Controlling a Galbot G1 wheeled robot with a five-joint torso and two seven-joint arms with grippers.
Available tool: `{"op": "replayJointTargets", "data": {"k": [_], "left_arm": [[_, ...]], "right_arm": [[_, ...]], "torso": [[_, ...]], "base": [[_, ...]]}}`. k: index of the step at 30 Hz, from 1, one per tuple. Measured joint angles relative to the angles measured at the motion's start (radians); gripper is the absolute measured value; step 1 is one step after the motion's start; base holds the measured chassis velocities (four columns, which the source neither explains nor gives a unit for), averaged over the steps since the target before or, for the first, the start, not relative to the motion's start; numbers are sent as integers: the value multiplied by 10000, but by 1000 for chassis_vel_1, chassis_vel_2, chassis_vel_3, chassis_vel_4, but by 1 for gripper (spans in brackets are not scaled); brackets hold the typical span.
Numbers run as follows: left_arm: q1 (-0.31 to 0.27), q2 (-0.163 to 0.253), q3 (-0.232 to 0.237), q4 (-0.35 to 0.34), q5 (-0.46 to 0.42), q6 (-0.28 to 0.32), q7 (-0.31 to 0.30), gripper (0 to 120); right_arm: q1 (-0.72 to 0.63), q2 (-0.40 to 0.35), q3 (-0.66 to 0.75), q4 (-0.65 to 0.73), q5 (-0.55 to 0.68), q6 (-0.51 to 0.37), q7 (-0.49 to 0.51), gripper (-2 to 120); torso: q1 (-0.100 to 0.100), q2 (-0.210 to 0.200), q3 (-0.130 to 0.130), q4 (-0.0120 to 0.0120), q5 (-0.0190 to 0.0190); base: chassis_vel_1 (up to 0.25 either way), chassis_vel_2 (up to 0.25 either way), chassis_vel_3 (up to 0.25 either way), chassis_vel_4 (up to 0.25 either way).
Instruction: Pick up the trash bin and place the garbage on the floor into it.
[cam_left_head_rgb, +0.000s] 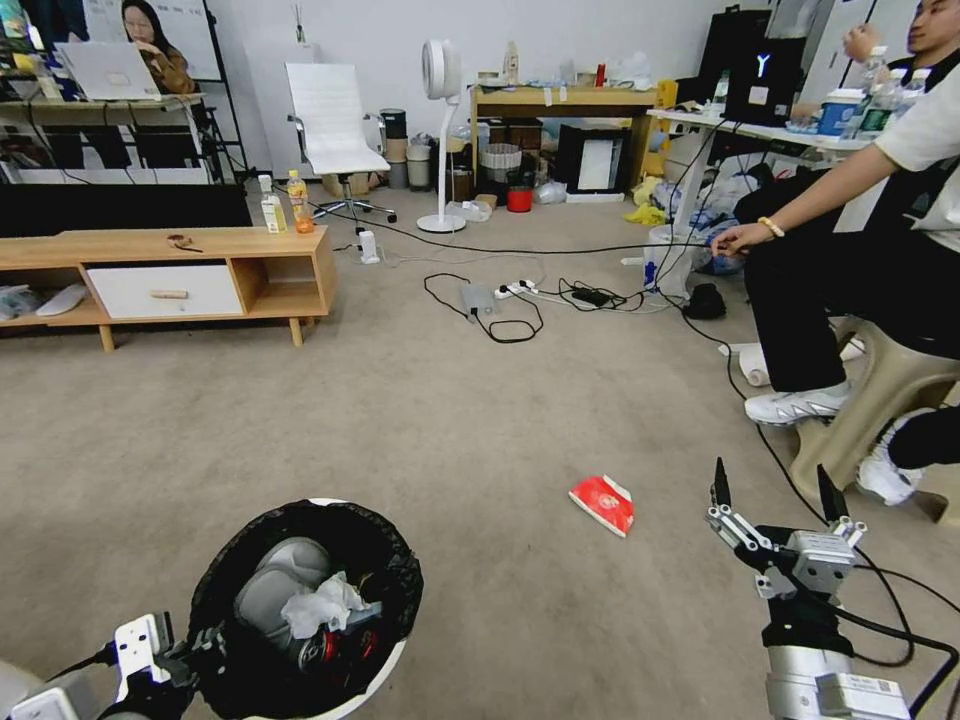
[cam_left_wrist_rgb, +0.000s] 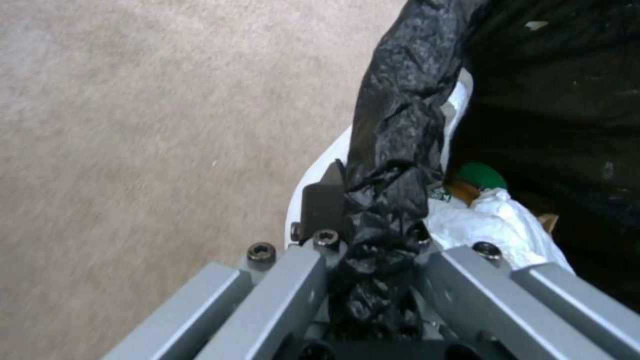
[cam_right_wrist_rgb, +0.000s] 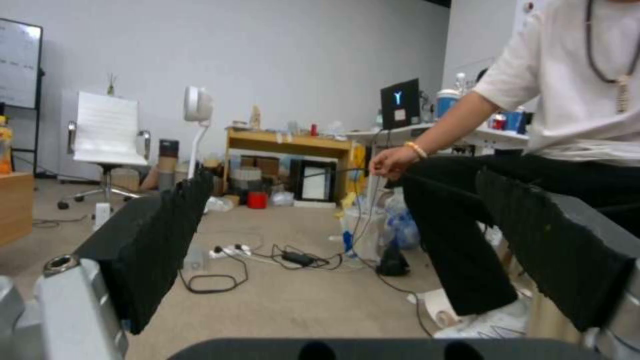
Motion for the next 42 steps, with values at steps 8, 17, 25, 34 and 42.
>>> {"op": "replayJointTargets", "data": {"k": [8, 17, 25, 34, 42], "left_arm": [[-48, -12, 29, 49, 12, 0, -3, 1], [-94, -33, 57, 99, 43, 0, -7, 1], [-140, -70, 69, 214, 78, 0, -9, 1], [-232, -79, 69, 313, 89, 2, -7, 1], [-314, -103, 84, 452, 155, 2, 3, 1]], "right_arm": [[24, -38, 5, -54, -4, 19, -4, 100], [90, -63, 1, -165, -8, 155, -64, 100], [230, -72, -57, -318, 19, 291, -225, 100], [346, -73, -87, -412, 74, 292, -258, 100], [415, -73, -94, -587, 93, 338, -385, 100]], "torso": [[0, -2, 0, -2, 1], [1, -2, 1, 1, 6], [1, -1, -1, 2, 3], [0, 0, -1, 1, 3], [0, 0, -1, 1, 2]], "base": [[-202, 206, 220, -212], [-187, 187, 196, -180], [-54, 44, 52, -46], [0, 0, 0, 0], [0, 0, 0, 0]]}}
